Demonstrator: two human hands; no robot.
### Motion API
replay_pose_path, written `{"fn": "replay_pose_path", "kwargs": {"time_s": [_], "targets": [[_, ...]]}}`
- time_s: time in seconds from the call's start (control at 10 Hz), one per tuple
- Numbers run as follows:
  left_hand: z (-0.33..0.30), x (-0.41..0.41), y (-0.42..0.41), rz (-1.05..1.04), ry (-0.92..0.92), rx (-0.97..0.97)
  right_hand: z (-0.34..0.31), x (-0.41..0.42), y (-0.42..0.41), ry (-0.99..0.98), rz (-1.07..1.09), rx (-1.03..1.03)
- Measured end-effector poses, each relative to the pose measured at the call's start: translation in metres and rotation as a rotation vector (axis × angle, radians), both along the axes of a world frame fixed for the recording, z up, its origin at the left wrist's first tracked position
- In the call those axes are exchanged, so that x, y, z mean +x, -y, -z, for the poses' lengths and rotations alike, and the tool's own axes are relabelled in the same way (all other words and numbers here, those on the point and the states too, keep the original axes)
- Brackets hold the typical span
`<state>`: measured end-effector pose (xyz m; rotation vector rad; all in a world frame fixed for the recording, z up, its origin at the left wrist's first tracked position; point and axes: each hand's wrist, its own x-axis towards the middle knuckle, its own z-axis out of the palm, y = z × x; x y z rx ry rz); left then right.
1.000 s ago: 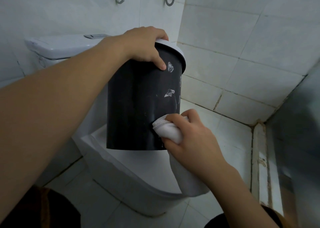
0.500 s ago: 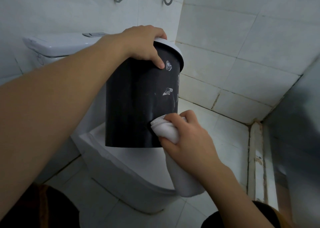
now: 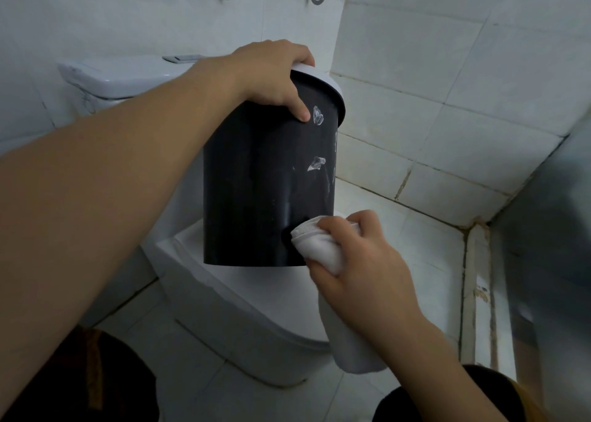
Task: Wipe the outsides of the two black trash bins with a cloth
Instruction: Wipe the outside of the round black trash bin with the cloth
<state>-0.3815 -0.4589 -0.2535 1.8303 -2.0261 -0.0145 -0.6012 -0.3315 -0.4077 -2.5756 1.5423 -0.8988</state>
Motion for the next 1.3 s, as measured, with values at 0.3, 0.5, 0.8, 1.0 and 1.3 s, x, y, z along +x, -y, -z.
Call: {"fn": "replay_pose_path", "kwargs": {"time_s": [0.3,0.5,0.8,1.0,1.3], "targets": [[0.000,0.000,-0.002,-0.002,-0.009,0.001,0.008,-0.013,0.013,-0.107,0.123,0.042],[-0.001,-0.001,-0.001,0.002,-0.010,0.008,0.007,0.002,-0.003,-0.069,0.040,-0.035],[-0.001,-0.002,-0.002,0.002,-0.015,0.006,0.009,-0.005,0.003,-0.139,0.167,-0.044],[0.000,-0.002,-0.001,0.004,-0.003,0.006,0.010,0.013,-0.015,-0.159,0.028,-0.087],[-0.001,-0.002,-0.001,0.006,-0.001,0.002,0.008,0.000,0.002,-0.144,0.126,-0.024]]}}
